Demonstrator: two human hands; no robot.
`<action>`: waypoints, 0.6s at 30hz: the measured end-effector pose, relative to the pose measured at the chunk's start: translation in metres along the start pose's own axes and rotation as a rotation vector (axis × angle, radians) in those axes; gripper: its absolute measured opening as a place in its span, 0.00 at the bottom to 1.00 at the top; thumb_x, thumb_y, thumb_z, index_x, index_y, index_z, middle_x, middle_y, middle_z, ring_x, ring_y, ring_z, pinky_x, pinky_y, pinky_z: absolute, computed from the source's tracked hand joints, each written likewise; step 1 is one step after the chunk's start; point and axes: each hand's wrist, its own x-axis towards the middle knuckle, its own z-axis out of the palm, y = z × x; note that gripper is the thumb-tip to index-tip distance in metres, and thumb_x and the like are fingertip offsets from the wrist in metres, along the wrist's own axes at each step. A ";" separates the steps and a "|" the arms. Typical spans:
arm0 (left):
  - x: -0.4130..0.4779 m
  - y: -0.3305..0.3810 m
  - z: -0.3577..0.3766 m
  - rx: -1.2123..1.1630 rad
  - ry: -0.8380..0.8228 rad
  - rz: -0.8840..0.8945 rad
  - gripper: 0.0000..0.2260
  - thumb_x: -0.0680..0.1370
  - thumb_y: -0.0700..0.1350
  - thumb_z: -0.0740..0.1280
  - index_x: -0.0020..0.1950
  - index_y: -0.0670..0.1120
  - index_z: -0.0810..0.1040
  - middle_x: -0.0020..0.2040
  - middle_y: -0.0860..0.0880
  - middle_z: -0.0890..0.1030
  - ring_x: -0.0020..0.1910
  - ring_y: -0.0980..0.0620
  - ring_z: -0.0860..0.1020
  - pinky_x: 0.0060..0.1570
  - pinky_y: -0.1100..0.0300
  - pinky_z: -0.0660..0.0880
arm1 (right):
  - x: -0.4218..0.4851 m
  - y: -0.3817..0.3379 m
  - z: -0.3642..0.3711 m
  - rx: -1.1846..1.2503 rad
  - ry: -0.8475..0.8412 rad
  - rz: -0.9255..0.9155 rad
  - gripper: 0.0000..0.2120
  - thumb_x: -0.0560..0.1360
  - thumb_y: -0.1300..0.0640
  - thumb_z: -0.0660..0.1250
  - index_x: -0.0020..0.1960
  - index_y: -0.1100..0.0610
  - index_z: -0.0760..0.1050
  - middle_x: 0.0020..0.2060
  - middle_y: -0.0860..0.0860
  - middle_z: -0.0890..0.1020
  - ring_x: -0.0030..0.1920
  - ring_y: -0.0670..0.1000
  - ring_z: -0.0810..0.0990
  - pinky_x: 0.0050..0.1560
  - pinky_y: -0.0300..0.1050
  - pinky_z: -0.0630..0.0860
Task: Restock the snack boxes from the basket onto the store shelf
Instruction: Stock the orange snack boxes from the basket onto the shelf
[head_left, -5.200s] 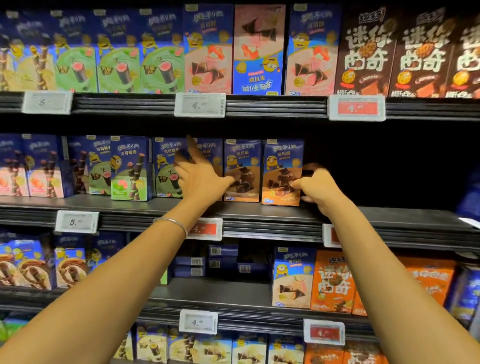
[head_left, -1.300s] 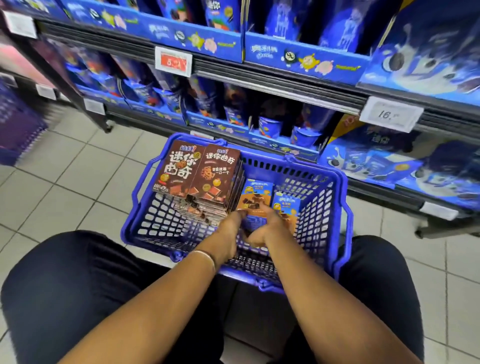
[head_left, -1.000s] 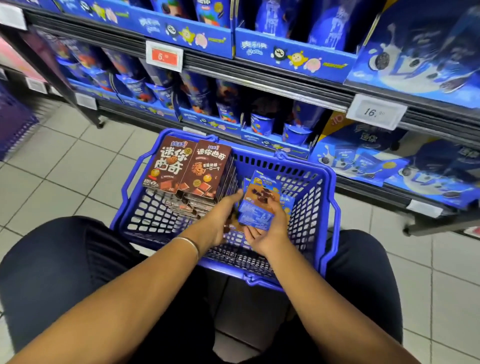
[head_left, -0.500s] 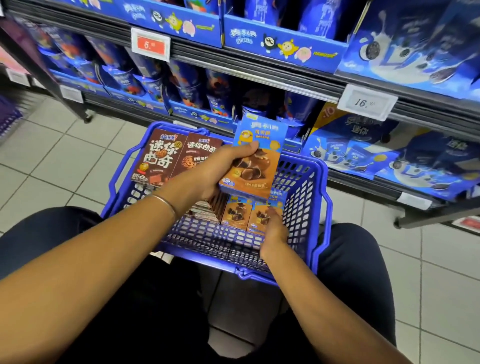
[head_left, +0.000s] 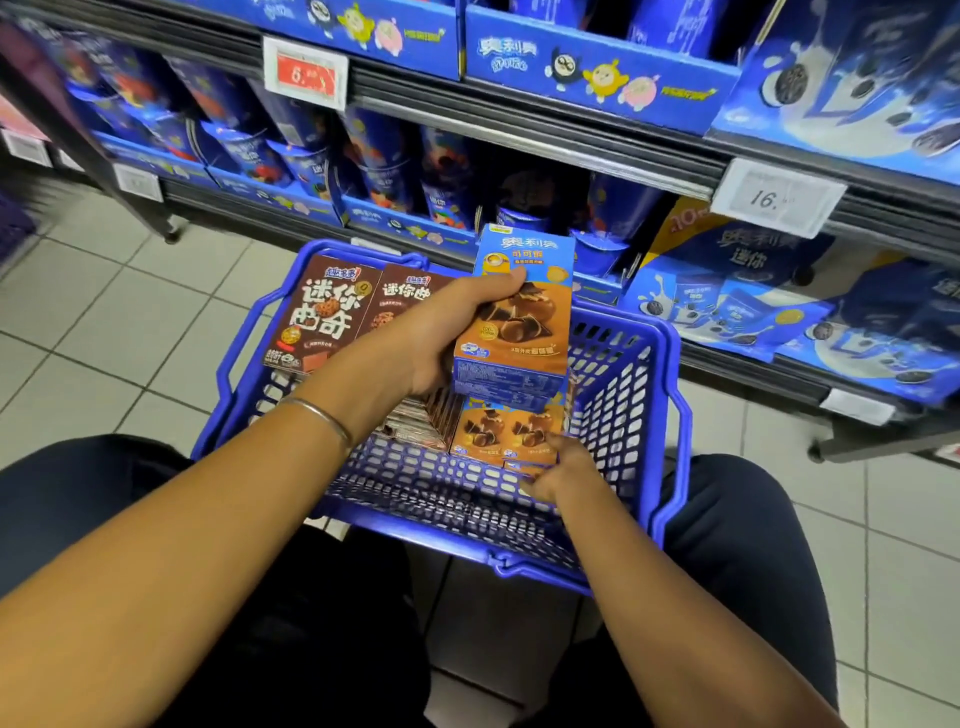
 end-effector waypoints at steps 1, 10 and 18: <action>0.001 -0.002 -0.001 0.028 0.006 -0.020 0.18 0.78 0.59 0.71 0.37 0.49 0.89 0.47 0.45 0.89 0.41 0.47 0.87 0.51 0.48 0.85 | -0.002 -0.001 0.000 0.014 -0.005 -0.003 0.12 0.82 0.56 0.67 0.64 0.57 0.76 0.73 0.59 0.69 0.72 0.62 0.70 0.72 0.61 0.69; 0.001 0.006 -0.013 -0.021 0.056 0.034 0.16 0.79 0.56 0.72 0.36 0.49 0.89 0.43 0.47 0.89 0.37 0.49 0.87 0.38 0.53 0.85 | -0.058 0.019 0.000 0.130 -0.155 -0.395 0.09 0.81 0.49 0.64 0.54 0.53 0.76 0.52 0.52 0.81 0.56 0.55 0.82 0.52 0.48 0.79; -0.010 0.030 -0.022 0.009 0.178 0.216 0.09 0.81 0.51 0.72 0.52 0.46 0.84 0.47 0.46 0.89 0.40 0.48 0.88 0.36 0.55 0.84 | -0.134 0.004 0.000 0.215 -0.401 -1.037 0.18 0.74 0.50 0.63 0.60 0.56 0.73 0.51 0.52 0.80 0.51 0.53 0.79 0.48 0.51 0.73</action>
